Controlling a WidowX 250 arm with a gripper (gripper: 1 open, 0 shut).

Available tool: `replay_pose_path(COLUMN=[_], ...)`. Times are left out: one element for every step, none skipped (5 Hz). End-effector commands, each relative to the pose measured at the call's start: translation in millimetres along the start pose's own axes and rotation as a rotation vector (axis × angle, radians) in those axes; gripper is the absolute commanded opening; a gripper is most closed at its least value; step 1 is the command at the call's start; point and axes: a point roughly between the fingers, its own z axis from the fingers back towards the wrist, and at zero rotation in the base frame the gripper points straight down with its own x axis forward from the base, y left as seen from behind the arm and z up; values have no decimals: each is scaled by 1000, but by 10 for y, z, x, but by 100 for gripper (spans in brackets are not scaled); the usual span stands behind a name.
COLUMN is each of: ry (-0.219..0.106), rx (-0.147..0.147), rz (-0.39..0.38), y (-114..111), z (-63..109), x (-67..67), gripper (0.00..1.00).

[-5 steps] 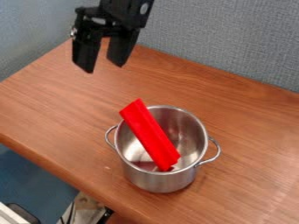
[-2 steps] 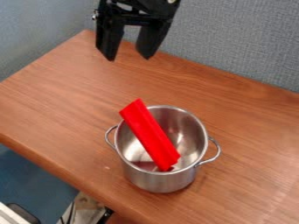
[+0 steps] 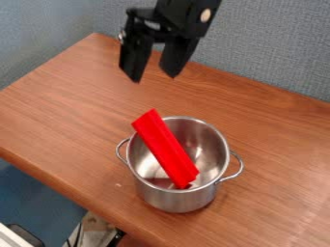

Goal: Put the red object in the metal pot

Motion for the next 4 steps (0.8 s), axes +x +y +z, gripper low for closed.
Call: replay_pose_path(ry=[-73,-141,-161,-186], rx=[-35,-82,-109,-142], rz=[128,229,236,263], y=[-99,-181,-244,-282], z=[80,133,7,-107], x=[-82,-130,-31,65], gripper=[100,100,100,100])
